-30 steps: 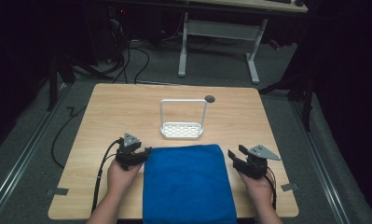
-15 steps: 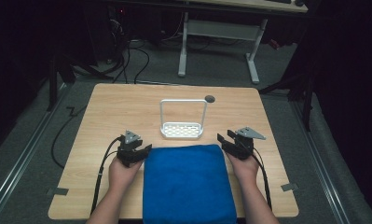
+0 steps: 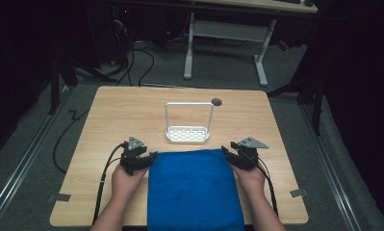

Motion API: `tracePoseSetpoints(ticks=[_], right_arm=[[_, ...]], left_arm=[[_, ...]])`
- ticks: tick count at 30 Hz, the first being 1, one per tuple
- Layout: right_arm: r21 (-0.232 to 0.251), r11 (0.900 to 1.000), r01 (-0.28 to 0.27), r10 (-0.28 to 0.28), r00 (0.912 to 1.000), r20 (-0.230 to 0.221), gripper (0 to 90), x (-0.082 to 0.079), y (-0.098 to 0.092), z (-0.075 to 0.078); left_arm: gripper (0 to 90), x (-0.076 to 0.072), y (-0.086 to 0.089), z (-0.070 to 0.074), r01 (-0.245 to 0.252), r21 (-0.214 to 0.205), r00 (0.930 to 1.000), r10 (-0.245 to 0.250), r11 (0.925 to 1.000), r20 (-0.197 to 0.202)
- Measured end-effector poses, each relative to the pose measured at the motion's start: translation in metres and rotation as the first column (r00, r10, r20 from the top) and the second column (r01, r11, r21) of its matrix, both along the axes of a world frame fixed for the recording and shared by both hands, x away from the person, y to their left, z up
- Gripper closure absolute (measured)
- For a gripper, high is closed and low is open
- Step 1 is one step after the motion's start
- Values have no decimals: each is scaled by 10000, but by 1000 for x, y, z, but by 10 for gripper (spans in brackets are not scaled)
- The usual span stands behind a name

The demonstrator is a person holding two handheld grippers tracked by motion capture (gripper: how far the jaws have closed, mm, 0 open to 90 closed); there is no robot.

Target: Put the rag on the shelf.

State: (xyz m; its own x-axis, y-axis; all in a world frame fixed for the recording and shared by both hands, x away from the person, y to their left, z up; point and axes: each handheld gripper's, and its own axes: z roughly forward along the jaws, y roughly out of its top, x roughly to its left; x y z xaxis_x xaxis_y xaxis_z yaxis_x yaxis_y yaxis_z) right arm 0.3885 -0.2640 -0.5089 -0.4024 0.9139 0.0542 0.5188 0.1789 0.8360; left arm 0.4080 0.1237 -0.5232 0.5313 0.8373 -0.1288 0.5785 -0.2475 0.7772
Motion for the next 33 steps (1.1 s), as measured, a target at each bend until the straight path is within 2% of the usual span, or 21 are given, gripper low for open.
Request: tracePoseSetpoints(ticks=[8,14,18,21,26,27,28,29,30,31,32,33], right_arm=[[0,9999,161,-161,9989,-430,533,7,0,-9],[-242,9995,226,-244,9965,-796,550,14,1,-19],[-404,9988,279,-318,9947,-982,559,14,1,-20],[-460,9982,371,-427,9912,-1255,563,15,-1,-21],[-776,9966,277,-382,9899,-1369,581,14,2,-22],[-958,9951,245,-369,9908,-1302,614,13,4,-22],[-958,9951,245,-369,9908,-1302,614,13,4,-22],[-1083,9939,220,-357,9914,-1258,659,12,6,-22],[-1083,9939,220,-357,9914,-1258,659,12,6,-22],[-1077,9940,207,-343,9915,-1258,679,11,7,-22],[-1130,9936,84,-226,9918,-1254,732,11,9,-21],[-1130,9936,84,-226,9918,-1254,732,11,9,-21]], left_arm=[[486,3,-2,-5,-35,-73,9998,33,10000,-196],[504,5,-2,-7,-46,-131,9996,42,9999,-282],[528,6,-3,-9,-26,-59,9993,23,10000,-377],[579,6,-5,-9,102,37,9990,-100,9999,-443],[640,3,-10,-9,326,275,9988,-316,9991,-378],[676,3,-11,-9,386,327,9986,-373,9987,-372],[676,2,-12,-9,432,361,9985,-419,9984,-356],[723,1,-13,-9,523,408,9981,-509,9978,-336],[744,1,-13,-9,523,408,9981,-509,9978,-336],[744,0,-13,-9,559,357,9979,-547,9978,-351],[783,-1,-13,-10,636,237,9972,-626,9977,-397],[794,-1,-13,-10,636,237,9972,-626,9977,-397]])
